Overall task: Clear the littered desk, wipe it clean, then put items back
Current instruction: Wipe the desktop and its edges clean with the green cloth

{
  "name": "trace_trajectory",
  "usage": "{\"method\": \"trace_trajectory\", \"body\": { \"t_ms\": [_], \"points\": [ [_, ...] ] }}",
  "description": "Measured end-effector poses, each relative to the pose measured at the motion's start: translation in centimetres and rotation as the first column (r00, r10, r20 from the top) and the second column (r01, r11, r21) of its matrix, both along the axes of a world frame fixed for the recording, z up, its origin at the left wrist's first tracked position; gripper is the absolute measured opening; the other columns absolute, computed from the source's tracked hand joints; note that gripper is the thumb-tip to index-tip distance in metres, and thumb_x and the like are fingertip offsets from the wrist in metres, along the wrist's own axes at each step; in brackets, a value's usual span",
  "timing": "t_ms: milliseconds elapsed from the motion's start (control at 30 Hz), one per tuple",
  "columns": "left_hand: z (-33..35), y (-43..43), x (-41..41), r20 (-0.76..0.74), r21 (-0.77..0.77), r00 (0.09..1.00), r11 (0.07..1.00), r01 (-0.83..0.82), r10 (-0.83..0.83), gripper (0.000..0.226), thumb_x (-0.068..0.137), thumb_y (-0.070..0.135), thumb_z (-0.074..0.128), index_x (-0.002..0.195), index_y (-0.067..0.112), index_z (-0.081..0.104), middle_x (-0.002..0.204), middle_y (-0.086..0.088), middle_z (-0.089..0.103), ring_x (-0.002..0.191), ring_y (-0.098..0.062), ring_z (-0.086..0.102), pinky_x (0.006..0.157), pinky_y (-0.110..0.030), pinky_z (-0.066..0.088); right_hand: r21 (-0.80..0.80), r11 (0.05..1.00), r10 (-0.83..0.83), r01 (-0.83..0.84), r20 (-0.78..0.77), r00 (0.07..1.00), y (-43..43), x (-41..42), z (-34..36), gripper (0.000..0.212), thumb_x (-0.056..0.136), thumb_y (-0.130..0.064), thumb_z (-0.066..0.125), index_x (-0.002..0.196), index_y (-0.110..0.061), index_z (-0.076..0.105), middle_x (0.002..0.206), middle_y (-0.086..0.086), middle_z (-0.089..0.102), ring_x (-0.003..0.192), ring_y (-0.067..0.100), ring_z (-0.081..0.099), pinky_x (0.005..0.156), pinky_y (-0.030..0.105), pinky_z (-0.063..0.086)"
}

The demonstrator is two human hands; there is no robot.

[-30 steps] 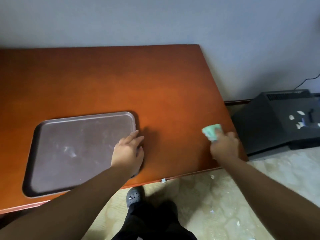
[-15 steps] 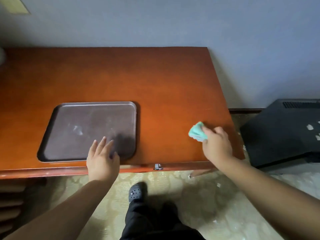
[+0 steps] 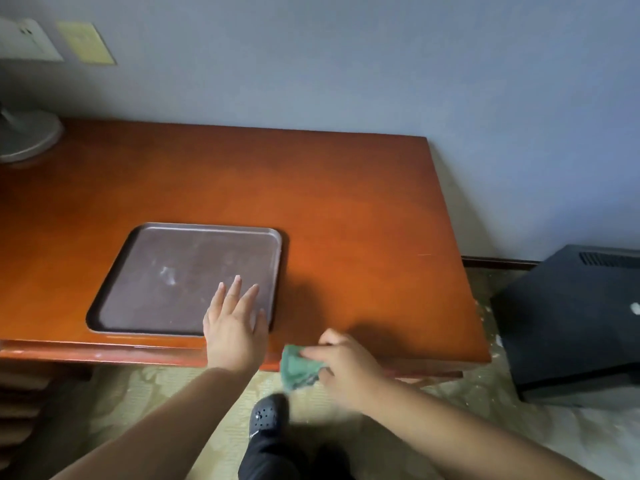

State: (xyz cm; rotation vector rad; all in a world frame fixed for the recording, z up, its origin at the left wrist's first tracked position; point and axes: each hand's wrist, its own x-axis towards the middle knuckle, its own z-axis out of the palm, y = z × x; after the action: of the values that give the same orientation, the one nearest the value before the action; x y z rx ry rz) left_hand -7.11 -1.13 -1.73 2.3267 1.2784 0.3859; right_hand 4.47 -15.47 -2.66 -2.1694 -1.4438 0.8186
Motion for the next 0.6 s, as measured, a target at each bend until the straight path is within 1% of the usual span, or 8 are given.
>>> {"method": "trace_trajectory", "body": {
  "t_ms": [100, 233, 300, 367, 433, 500, 567, 600],
  "points": [
    [-0.1, -0.1, 2.4, -0.019, -0.010, 0.998, 0.998, 0.054, -0.054, 0.047, 0.088, 0.029, 0.041, 0.131, 0.016, 0.055, 0.149, -0.006, 0.037, 0.142, -0.029, 0.021, 0.112, -0.047, 0.021, 0.107, 0.904, -0.426, 0.414, 0.131, 0.895, -1.0, 5.6, 1.0, 0.055, 0.087, -0.011, 0.054, 0.139, -0.027, 0.045, 0.109, 0.001, 0.048, 0.106, 0.022, 0.053, 0.088, 0.027, 0.042],
    [-0.5, -0.5, 6.3, -0.063, 0.010, 0.973, 0.975, 0.222, -0.221, 0.046, 0.080, 0.027, 0.049, 0.123, 0.016, 0.062, 0.140, -0.011, 0.048, 0.134, -0.039, 0.037, 0.103, -0.057, 0.033, 0.116, 0.754, -0.641, 0.647, 0.347, 0.684, -0.8, 10.3, 1.4, 0.071, 0.090, -0.018, 0.057, 0.149, -0.028, 0.020, 0.120, 0.003, 0.045, 0.112, 0.021, 0.048, 0.088, 0.029, 0.045],
    [-0.2, 0.0, 9.0, -0.120, -0.036, 0.945, 0.952, 0.304, -0.306, 0.050, 0.085, 0.029, 0.046, 0.133, 0.020, 0.053, 0.149, -0.009, 0.037, 0.140, -0.036, 0.026, 0.109, -0.054, 0.026, 0.024, 0.698, -0.669, 0.716, 0.379, 0.639, 0.3, 11.3, 0.5, 0.067, 0.091, -0.019, 0.057, 0.148, -0.029, 0.024, 0.121, 0.005, 0.043, 0.111, 0.022, 0.046, 0.086, 0.030, 0.046],
    [-0.6, 1.3, 12.0, -0.200, -0.071, 0.913, 0.934, 0.349, -0.356, 0.055, 0.095, 0.036, 0.035, 0.148, 0.028, 0.023, 0.159, -0.001, 0.003, 0.146, -0.026, -0.005, 0.117, -0.043, 0.003, -0.037, 0.690, -0.646, 0.723, 0.419, 0.638, 1.7, 11.9, -0.6, 0.065, 0.083, -0.017, 0.067, 0.141, -0.028, 0.041, 0.116, 0.007, 0.049, 0.103, 0.024, 0.049, 0.078, 0.032, 0.050],
    [-0.9, 2.9, 14.9, -0.297, -0.101, 0.871, 0.920, 0.379, -0.391, 0.060, 0.098, 0.039, 0.031, 0.150, 0.031, 0.001, 0.157, 0.003, -0.017, 0.143, -0.022, -0.021, 0.116, -0.040, -0.008, -0.052, 0.762, -0.562, 0.645, 0.441, 0.699, 2.8, 12.9, -1.8, 0.071, 0.056, -0.007, 0.086, 0.122, -0.020, 0.063, 0.097, 0.010, 0.058, 0.081, 0.028, 0.057, 0.054, 0.035, 0.053],
    [-1.4, 5.5, 18.0, -0.371, -0.110, 0.837, 0.914, 0.391, -0.403, 0.064, 0.099, 0.041, 0.028, 0.150, 0.029, -0.009, 0.155, 0.000, -0.024, 0.141, -0.024, -0.026, 0.115, -0.042, -0.009, -0.059, 0.774, -0.521, 0.630, 0.506, 0.687, 4.3, 15.1, -2.3, 0.075, 0.039, -0.001, 0.090, 0.110, -0.015, 0.070, 0.086, 0.010, 0.060, 0.068, 0.027, 0.057, 0.041, 0.032, 0.050],
    [-2.2, 8.8, 21.1, -0.452, -0.105, 0.805, 0.919, 0.379, -0.383, 0.067, 0.099, 0.045, 0.024, 0.148, 0.026, -0.016, 0.153, -0.005, -0.028, 0.140, -0.027, -0.028, 0.116, -0.045, -0.008, -0.067, 0.752, -0.520, 0.655, 0.551, 0.653, 6.3, 18.1, -2.7, 0.074, 0.047, -0.005, 0.089, 0.117, -0.015, 0.066, 0.091, 0.011, 0.060, 0.073, 0.025, 0.056, 0.046, 0.029, 0.050],
    [-2.7, 10.5, 22.6, -0.484, -0.092, 0.804, 0.934, 0.346, -0.345, 0.069, 0.098, 0.049, 0.022, 0.147, 0.024, -0.019, 0.153, -0.007, -0.030, 0.140, -0.028, -0.028, 0.116, -0.045, -0.007, -0.085, 0.742, -0.516, 0.665, 0.561, 0.647, 7.5, 19.6, -2.5, 0.073, 0.059, -0.011, 0.085, 0.127, -0.017, 0.059, 0.101, 0.010, 0.058, 0.082, 0.023, 0.055, 0.054, 0.028, 0.051]
  ]
}}
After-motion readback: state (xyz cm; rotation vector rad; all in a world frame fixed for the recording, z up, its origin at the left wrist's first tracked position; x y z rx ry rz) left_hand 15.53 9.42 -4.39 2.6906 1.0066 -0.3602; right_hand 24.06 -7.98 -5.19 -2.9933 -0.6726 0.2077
